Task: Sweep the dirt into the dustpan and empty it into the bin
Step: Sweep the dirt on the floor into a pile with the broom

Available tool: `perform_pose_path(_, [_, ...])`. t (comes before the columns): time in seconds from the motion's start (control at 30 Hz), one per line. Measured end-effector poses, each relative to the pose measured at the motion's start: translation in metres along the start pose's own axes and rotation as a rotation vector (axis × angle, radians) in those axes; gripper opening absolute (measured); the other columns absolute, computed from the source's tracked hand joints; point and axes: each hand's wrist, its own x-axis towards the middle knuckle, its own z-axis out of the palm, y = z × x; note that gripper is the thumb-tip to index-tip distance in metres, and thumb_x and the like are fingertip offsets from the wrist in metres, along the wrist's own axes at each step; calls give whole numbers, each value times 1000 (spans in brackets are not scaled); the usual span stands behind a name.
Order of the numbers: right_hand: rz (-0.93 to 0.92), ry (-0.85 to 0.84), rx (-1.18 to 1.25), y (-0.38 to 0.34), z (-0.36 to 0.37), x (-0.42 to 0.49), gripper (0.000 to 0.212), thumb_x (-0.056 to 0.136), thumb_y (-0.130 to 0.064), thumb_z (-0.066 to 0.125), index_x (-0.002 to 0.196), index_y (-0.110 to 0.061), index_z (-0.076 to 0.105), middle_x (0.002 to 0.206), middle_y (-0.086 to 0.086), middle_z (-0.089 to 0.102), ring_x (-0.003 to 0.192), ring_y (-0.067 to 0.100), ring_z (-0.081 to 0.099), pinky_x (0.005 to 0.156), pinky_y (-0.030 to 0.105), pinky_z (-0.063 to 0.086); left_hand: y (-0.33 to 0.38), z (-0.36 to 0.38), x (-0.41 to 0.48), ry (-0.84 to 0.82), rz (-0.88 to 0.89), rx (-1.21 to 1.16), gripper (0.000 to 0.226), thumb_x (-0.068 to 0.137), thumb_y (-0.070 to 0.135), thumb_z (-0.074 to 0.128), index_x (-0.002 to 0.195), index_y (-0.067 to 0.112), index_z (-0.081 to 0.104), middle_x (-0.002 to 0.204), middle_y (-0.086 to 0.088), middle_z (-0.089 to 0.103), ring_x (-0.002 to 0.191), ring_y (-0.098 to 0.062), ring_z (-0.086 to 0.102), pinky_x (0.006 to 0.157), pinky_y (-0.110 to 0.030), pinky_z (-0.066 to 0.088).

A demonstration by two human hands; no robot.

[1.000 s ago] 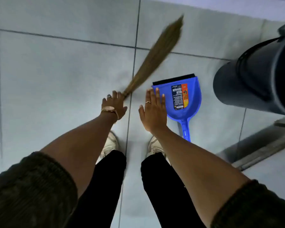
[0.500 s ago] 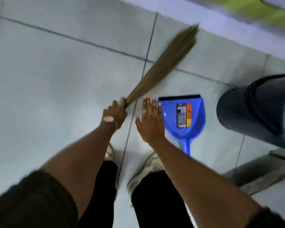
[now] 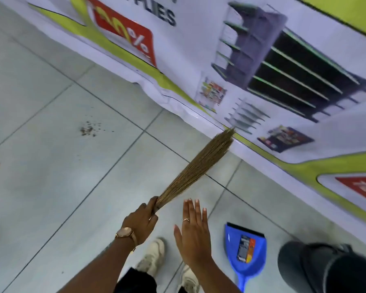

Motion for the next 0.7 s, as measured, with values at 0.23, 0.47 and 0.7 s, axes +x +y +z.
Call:
perform_pose_path(0.23, [-133, -77, -62, -120, 6, 66, 90, 92, -50, -9, 131, -1, 55, 137, 13, 58, 130, 31, 52, 113, 37, 1, -131, -78, -6, 65, -161, -115, 71, 86, 62, 29, 150, 36, 10, 122, 0, 56, 106, -24, 61, 78, -33, 47])
perform_pose_path(0.47, [-111, -33, -109, -211, 60, 179, 68, 93, -44, 21, 133, 2, 52, 136, 17, 58, 129, 34, 53, 113, 43, 22, -255, -73, 63, 100, -362, -79, 70, 91, 65, 20, 152, 32, 13, 129, -9, 55, 116, -30, 58, 90, -41, 51])
perform_pose_path(0.7, [59, -96, -77, -219, 179, 294, 73, 97, -37, 35, 152, -2, 3, 162, 13, 9, 151, 28, 2, 124, 45, 7, -342, 0, 217, 33, -287, -25, 54, 100, 49, 25, 151, 38, 14, 126, -10, 54, 109, -34, 59, 83, -43, 51])
